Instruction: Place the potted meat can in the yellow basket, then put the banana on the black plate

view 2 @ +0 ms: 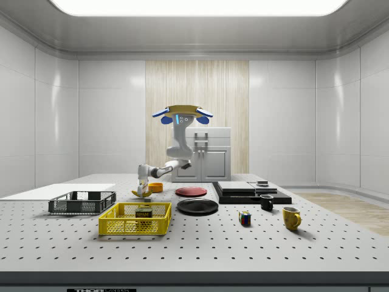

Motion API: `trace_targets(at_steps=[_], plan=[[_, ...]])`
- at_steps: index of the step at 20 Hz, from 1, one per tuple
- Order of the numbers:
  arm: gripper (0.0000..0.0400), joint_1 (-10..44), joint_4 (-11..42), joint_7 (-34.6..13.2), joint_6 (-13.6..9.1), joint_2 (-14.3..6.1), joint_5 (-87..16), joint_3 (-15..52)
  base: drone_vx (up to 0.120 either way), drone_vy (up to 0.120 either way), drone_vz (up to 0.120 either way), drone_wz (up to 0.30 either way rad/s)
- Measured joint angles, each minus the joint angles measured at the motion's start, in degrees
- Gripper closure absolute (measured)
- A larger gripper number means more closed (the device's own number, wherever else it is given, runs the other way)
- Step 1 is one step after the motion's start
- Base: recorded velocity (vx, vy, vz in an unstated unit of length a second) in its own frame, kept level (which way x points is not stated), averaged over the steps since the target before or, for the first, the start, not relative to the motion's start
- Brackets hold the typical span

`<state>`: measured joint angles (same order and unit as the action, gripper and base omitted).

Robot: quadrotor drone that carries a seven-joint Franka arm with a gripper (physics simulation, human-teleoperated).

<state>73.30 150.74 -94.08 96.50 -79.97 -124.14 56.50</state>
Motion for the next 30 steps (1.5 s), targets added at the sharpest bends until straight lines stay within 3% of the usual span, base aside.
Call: trace_targets(at_steps=[8, 17, 21, 30], plan=[[0.0203, -0.20, 0.15, -0.82, -0.63, 0.33, -0.28, 0.20, 0.000, 0.000, 0.000, 0.000], [0.0203, -1.32, 2.86, -0.87, -3.26, -0.14, 3.25, 4.19, 0.000, 0.000, 0.116, 0.000], [0.0203, -1.51, 3.39, -0.81, -3.81, -0.22, 4.07, 5.10, -0.070, 0.110, 0.120, 0.000], [0.0203, -1.61, 3.71, -0.82, -4.15, -0.27, 4.61, 5.69, -0.120, 0.120, 0.000, 0.000]])
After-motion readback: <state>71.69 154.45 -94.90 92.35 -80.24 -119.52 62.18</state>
